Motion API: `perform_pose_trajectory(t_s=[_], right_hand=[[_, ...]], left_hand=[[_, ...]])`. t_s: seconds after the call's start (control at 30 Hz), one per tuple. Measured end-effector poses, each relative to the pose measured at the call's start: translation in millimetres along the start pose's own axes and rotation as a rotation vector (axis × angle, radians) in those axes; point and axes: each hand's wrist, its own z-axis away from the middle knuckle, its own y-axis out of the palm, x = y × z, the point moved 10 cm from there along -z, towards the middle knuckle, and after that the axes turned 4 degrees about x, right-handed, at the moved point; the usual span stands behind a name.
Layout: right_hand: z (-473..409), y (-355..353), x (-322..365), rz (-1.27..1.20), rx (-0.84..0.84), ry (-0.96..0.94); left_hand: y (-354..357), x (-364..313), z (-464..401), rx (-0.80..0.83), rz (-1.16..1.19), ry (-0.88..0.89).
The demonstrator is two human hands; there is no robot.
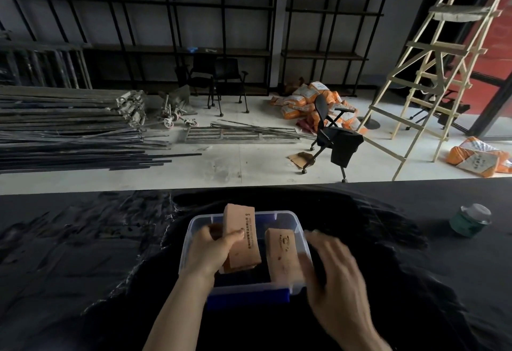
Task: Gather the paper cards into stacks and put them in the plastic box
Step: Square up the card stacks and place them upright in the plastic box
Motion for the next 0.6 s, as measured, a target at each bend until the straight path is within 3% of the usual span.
perform_pose_trajectory(t_s=[0.07,0.13,0.2,0.3,0.6], right_hand=[[-15.0,-1.4,-50.1,0.136,0.006,0.169],[-20.0,22.5,-100.9,0.292,0.176,0.320],[-11.0,51.5,-139.2,0.396,0.367,0.388],[8.3,77.1,-164.7,0.478,0.512,0.423],[14.3,81.2,-168.9,0.495,0.450,0.407]], left_hand=[[9.0,3.6,-6.0,0.020,-0.035,-0.031],[17.3,8.9,-11.6,0.050,-0.075,-0.062],[22.4,15.5,-16.9,0.067,-0.133,-0.092],[26.2,25.5,-23.8,0.074,-0.197,-0.145],[42.7,29.5,-20.8,0.133,-0.369,-0.229]])
